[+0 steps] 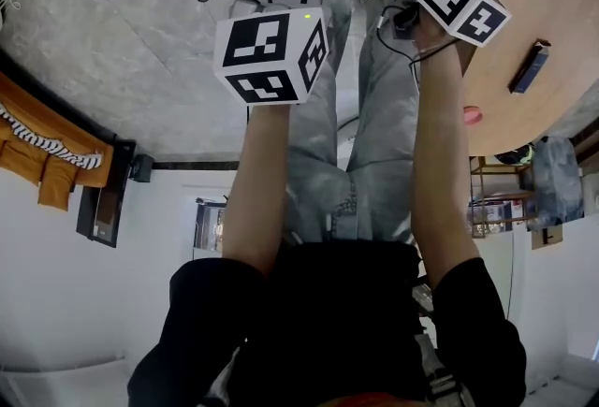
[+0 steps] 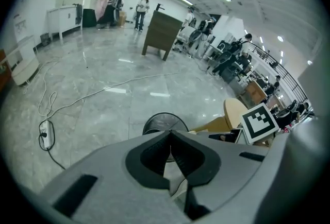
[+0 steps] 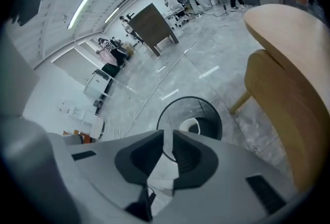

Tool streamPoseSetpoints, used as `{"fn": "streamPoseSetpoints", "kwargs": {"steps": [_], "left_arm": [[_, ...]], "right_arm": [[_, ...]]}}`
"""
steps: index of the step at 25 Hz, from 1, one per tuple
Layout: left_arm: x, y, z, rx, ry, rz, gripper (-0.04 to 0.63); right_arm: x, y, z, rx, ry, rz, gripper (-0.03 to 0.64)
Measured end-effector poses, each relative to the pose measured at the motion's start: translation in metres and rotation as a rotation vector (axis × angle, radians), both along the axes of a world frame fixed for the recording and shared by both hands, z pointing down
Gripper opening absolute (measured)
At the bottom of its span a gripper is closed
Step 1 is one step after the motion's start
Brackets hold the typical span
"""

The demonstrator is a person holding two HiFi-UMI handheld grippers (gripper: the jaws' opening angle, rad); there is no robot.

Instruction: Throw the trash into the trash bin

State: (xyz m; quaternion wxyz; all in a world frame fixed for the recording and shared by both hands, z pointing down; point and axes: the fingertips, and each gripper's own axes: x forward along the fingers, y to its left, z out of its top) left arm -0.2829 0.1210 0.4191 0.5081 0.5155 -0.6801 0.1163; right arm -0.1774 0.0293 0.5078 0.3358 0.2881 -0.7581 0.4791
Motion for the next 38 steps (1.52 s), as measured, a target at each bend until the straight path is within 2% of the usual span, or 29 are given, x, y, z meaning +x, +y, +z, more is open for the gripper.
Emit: {"fn": "streamPoseSetpoints", "kwargs": {"steps": [1,3,6,11,17,21,25,28,33,38], "left_arm": [[-0.004,0.003,0.001,-0.001,0.002,-0.007,0.009],[-0.009,0.007,0.002,-0.005,0.004,-0.018,0.009],[-0.011,0.007,0.005,-0.004,0.005,-0.022,0.009],[0.004,-0.001,0.008,-0.010,0.009,0.022,0.009],[0.048,-0.030,0.000,0.000,0.002,0.170,0.009],[0.093,-0.056,-0.010,0.014,-0.008,0.276,0.009],[0.142,-0.083,-0.021,0.037,-0.017,0.412,0.009],[0.179,-0.101,-0.031,0.052,-0.018,0.510,0.009],[0.240,-0.122,-0.044,0.071,-0.019,0.623,0.009],[0.299,-0.134,-0.052,0.094,-0.002,0.732,0.009]], "right_arm": [[-0.003,0.004,0.003,0.005,0.023,-0.021,0.025],[-0.004,0.018,0.005,0.007,0.050,-0.069,0.097],[-0.001,0.031,-0.001,0.001,0.024,-0.079,0.094],[0.021,0.029,-0.018,0.024,-0.035,-0.007,0.071],[0.060,0.003,-0.054,0.092,-0.138,0.128,0.018],[0.098,-0.018,-0.082,0.142,-0.208,0.216,0.015],[0.150,-0.037,-0.106,0.221,-0.222,0.328,0.015],[0.191,-0.046,-0.121,0.273,-0.212,0.409,0.015],[0.262,-0.053,-0.136,0.329,-0.154,0.507,0.015],[0.334,-0.048,-0.136,0.377,0.034,0.547,0.017]]}}
